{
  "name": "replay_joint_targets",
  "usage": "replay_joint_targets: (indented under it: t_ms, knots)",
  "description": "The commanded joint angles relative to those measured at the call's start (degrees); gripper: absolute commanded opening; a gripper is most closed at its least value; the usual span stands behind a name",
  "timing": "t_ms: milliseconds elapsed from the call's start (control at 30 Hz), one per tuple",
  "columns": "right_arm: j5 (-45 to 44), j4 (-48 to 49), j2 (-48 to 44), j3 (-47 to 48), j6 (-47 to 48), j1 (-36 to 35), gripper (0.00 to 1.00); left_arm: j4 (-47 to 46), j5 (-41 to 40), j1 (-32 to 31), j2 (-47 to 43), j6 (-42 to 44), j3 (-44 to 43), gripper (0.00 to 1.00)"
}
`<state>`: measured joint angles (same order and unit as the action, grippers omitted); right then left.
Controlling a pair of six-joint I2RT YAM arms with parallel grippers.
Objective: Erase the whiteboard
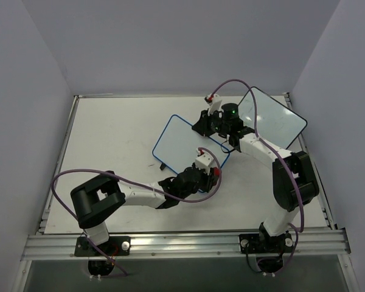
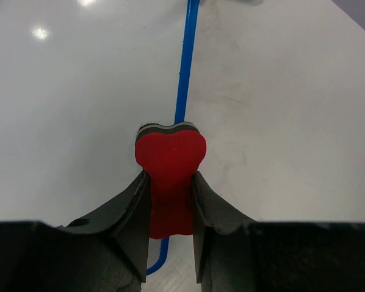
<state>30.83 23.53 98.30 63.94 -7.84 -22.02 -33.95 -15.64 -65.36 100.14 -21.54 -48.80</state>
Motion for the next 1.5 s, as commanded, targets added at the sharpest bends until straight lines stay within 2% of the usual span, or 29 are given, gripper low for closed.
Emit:
replay_joint_targets:
  t_ms: [0, 400, 600, 700, 867, 1300, 1400, 1467]
  knots:
    - [3.18, -6.22, 0.75, -0.57, -1.22, -2.32, 0.00, 6.26, -3.16, 0.76, -2.14, 1.76, -1.65, 0.02]
    - [3.10, -6.39, 0.58, -0.40, -1.22, -2.32, 0.00, 15.49, -3.08, 9.81, -7.32, 1.41, -3.94, 0.02]
    - [2.83, -6.48, 0.58, -0.31, -1.13, -2.32, 0.00, 17.17, -2.91, 13.68, -10.92, 0.18, -1.31, 0.02]
    - [2.66, -6.39, 0.22, -0.31, -1.30, -2.32, 0.06, 17.61, -2.64, 14.74, -12.95, 0.01, 0.10, 0.02]
    - [2.48, -6.74, -0.30, -0.22, -1.22, -2.32, 0.09, 17.96, -2.12, 15.62, -14.62, 0.01, 0.98, 0.02]
    - [1.78, -7.71, -2.41, -0.31, -0.86, -2.06, 0.38, 18.66, -1.94, 16.50, -15.76, 0.10, 0.89, 0.02]
    - [1.25, -7.62, -3.29, -0.48, -1.13, -1.97, 0.53, 19.01, -1.77, 17.02, -16.46, 0.09, 0.98, 0.03]
    - [1.08, -7.62, -3.91, -0.57, -1.13, -1.97, 0.58, 19.36, -1.68, 17.46, -16.90, 0.09, 0.98, 0.03]
